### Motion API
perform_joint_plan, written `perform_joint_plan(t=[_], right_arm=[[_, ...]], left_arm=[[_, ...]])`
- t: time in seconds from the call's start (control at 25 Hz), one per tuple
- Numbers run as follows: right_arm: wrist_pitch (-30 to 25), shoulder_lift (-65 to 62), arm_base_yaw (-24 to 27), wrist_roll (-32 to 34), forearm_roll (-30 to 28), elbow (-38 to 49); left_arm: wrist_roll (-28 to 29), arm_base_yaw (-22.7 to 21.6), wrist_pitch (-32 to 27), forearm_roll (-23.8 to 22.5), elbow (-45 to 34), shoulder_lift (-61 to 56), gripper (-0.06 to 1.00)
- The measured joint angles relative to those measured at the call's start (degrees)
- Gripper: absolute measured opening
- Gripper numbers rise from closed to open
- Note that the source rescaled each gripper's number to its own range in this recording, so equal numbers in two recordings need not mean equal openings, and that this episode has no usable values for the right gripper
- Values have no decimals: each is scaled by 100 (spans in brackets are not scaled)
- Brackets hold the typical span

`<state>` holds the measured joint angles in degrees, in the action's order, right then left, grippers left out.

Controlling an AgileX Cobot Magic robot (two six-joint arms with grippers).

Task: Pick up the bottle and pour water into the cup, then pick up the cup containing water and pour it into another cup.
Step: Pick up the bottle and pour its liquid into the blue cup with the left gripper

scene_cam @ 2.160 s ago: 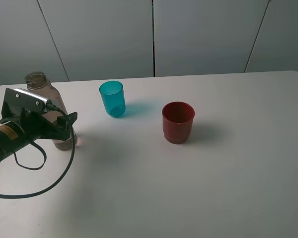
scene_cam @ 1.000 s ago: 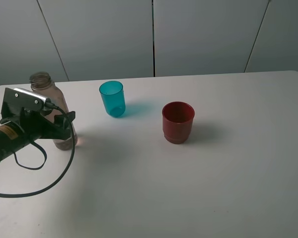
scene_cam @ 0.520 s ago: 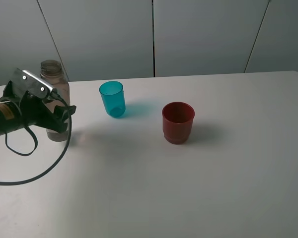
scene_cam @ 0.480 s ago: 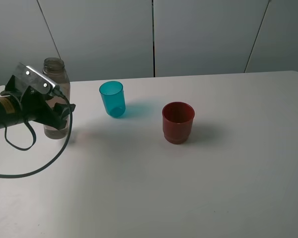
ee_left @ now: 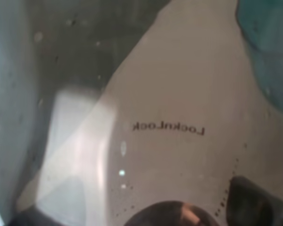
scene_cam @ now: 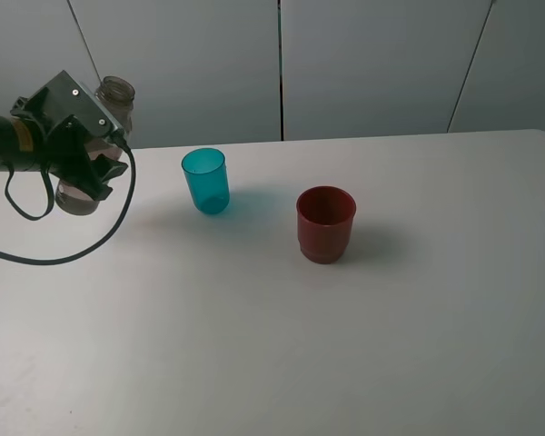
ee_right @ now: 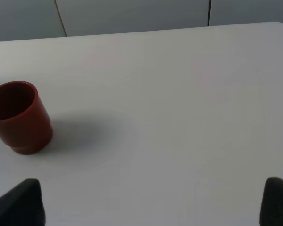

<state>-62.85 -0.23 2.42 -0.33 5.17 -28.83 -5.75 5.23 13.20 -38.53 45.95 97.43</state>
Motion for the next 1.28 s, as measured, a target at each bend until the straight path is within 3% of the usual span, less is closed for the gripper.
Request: perform_joint_plan(t=[0.2,0.6,1.0,1.12,1.28], right_arm=[[0,0,0,0,0,0],[0,0,0,0,0,0],[0,0,0,33,0,0],[0,0,0,33,0,0],[0,0,0,33,0,0]], left_arm=[[87,0,-463,-658,254,107,4],[98,0,-496,-1519,369,480,4],[835,81,-660,-3327,1072,966,4],[847,103,-660,-3614,1175,1016,4],[812,103,-660,-3666,1288,1064,4]])
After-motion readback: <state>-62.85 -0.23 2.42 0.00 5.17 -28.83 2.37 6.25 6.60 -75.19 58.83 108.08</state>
